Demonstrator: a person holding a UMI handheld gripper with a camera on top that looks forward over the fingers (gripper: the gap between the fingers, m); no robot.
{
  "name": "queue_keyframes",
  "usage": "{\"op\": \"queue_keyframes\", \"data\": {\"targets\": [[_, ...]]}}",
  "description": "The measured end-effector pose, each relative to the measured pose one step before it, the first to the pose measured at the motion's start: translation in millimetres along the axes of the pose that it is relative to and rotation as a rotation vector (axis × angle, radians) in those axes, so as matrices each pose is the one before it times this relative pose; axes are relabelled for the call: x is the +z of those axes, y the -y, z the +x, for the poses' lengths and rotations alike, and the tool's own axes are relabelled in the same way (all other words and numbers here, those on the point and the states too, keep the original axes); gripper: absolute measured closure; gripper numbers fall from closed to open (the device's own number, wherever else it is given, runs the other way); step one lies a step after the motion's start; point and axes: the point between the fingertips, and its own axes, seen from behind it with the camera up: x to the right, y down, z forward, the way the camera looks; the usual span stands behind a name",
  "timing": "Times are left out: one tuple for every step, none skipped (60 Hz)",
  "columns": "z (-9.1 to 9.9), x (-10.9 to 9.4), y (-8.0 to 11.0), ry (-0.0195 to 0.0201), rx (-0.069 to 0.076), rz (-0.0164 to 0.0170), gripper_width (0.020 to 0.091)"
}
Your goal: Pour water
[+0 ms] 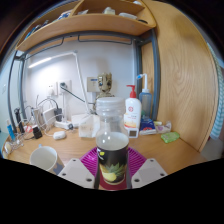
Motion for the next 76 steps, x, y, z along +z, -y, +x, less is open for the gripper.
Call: {"op": "queue_keyframes", "data": {"targets": [[-0.45,-0.58,-0.26,0.00319,-0.0042,0.00108,0.0729],[-0.23,-0.51,-0.1,0.00198,-0.0034,0.00222,0.0722],[0.04,-0.57,-0.38,0.00062,-0.0002,-0.00024,0.0721],[0.3,-0.37,-0.09,0.00022,0.001,0.00026,0.0715],[0.31,-0.56,-0.34,-0.00067,0.0046,-0.00108,0.0713],[0.73,-0.31,-0.35,-0.00133,0.007,-0.00155,0.0712],[0.69,-0.33,-0.41,-0.0015,0.0082,-0.00224,0.0708],[0.11,-0.44,-0.38,0.00038,0.008,-0.00188,0.0704],[0.3,-0.4,-0.48,0.00036,0.0081,-0.00307,0.0698],[0.17,0.0,-0.19,-0.00043,0.0055,-0.00252,0.0688],[0.9,-0.65,-0.36,-0.00108,0.0064,-0.00381,0.0683],[0.99,-0.53,-0.38,-0.0022,0.0054,-0.00419,0.0675],[0.29,-1.32,-0.77,-0.00419,0.0039,-0.00612,0.0668],[0.62,-0.18,-1.41,-0.00158,0.0031,-0.00736,0.065],[1.06,-0.61,-1.89,-0.00351,0.0034,-0.0101,0.0623],[0.83,-0.85,-2.05,-0.00318,0.0036,-0.01053,0.0584],[1.22,-0.88,-2.48,-0.0038,0.0032,-0.01137,0.0548],[1.43,-0.38,-2.59,-0.00248,0.0023,-0.0091,0.0514],[0.57,-1.79,-2.78,-0.0044,0.0011,-0.00845,0.0482],[1.02,-1.32,-2.48,-0.00402,0.0007,-0.0087,0.0459],[1.12,-1.51,-2.67,-0.00358,-0.0008,-0.00976,0.0437],[1.15,-1.64,-2.76,-0.0032,-0.0023,-0.01044,0.0421],[1.5,-2.04,-3.15,-0.00391,-0.0036,-0.01156,0.0408],[1.84,-1.18,-3.38,-0.00162,-0.0056,-0.0113,0.0404],[0.54,-2.88,-3.93,0.0018,-0.0069,-0.01352,0.0402],[-0.41,-2.86,-4.47,0.00364,-0.0058,-0.01379,0.0404],[0.02,-3.74,-4.2,0.00539,-0.0063,-0.0156,0.0403],[0.06,-4.1,-4.51,0.00484,-0.005,-0.01579,0.0406],[0.1,-4.68,-4.36,0.00498,-0.0047,-0.01579,0.0406],[-0.49,-4.96,-4.37,0.00702,-0.0056,-0.01593,0.0406],[-0.83,-5.12,-4.54,0.00959,-0.0066,-0.01686,0.0405],[-0.46,-5.49,-4.54,0.01024,-0.0069,-0.01709,0.0405],[-0.49,-5.53,-4.92,0.01039,-0.0072,-0.01856,0.0402],[-0.16,-5.76,-4.95,0.00991,-0.0075,-0.02001,0.0402],[0.4,-6.0,-4.41,0.0084,-0.008,-0.0194,0.0401],[1.23,-6.38,-3.02,0.00527,-0.0079,-0.01681,0.04],[3.11,-6.09,-0.66,0.00618,-0.0105,-0.01623,0.0401],[0.31,-6.35,-2.6,-0.00251,-0.0072,-0.00504,0.0402],[1.14,-5.95,-1.16,0.00307,-0.0087,-0.00789,0.04],[0.58,-6.07,-0.73,0.00588,-0.008,-0.00707,0.0404],[0.74,-5.7,-0.02,0.00587,-0.0063,-0.00497,0.0401],[0.86,-5.37,0.48,0.0036,-0.0041,-0.00258,0.0399],[1.42,-5.23,1.02,0.0021,-0.0013,-0.00158,0.0401],[1.37,-4.7,1.25,0.00108,0.0016,-0.00032,0.0402],[1.11,-4.73,1.64,0.00198,0.0035,0.00082,0.0402],[3.87,-4.38,5.47,0.01195,0.0006,-0.00509,0.0403],[-0.19,-4.28,2.15,0.00447,0.0056,0.00591,0.0406],[-1.04,-3.62,1.08,0.00156,0.0062,0.01053,0.041],[0.15,-3.42,2.65,0.00452,0.0064,0.00494,0.041],[0.58,-3.32,2.46,0.0032,0.0047,0.00409,0.0411],[0.75,-2.81,2.09,0.00159,0.0005,0.00295,0.041],[0.73,-2.56,2.04,0.00124,-0.0035,0.0013,0.041],[-0.02,-2.78,2.15,0.00306,-0.0064,0.00176,0.041],[-0.91,-2.7,2.53,0.0064,-0.0074,0.00418,0.041],[-1.07,-2.52,2.77,0.00838,-0.0062,0.00621,0.0407],[-0.21,-2.58,4.17,0.01059,-0.0007,0.00214,0.0409],[-0.09,-1.97,2.11,0.00466,0.0036,0.00401,0.0406],[0.5,-2.2,1.93,0.00056,0.0073,0.0012,0.0404],[1.27,-1.62,1.34,-0.00043,0.005,0.00041,0.0405],[0.9,-1.76,1.43,0.00014,0.0014,0.00018,0.0406],[0.37,-1.52,1.1,0.00222,-0.0005,0.00071,0.0412],[0.14,-1.08,0.93,0.00287,0.0,0.00036,0.041],[0.24,-1.19,0.86,0.00248,0.0005,-0.00032,0.041],[0.58,-1.05,0.81,0.0009,0.0008,-0.00049,0.0412],[0.62,-0.86,1.1,0.00016,0.002,0.00065,0.041],[0.69,-0.92,1.31,-0.00032,0.0028,0.00242,0.0413],[0.67,-0.49,1.49,-0.00021,0.003,0.00416,0.0414],[0.56,-0.71,2.48,0.00115,0.0017,-0.00093,0.0415],[-0.23,-0.36,1.15,0.00303,0.0005,0.00321,0.0415],[-0.64,-0.18,1.24,0.00238,0.0,0.002,0.0416],[0.02,-0.2,1.27,0.00076,0.0018,0.00237,0.0417],[0.09,-0.28,1.05,-0.00035,0.0022,0.00081,0.0417],[-0.21,-0.05,0.5,0.00132,0.0012,-0.00076,0.0419],[-0.61,-0.29,0.51,0.00291,0.0,-0.00067,0.0419],[-0.57,-0.26,0.59,0.00358,-0.0014,-0.00013,0.0418],[-0.81,-0.07,0.51,0.00295,-0.0015,0.00065,0.0418]]}}
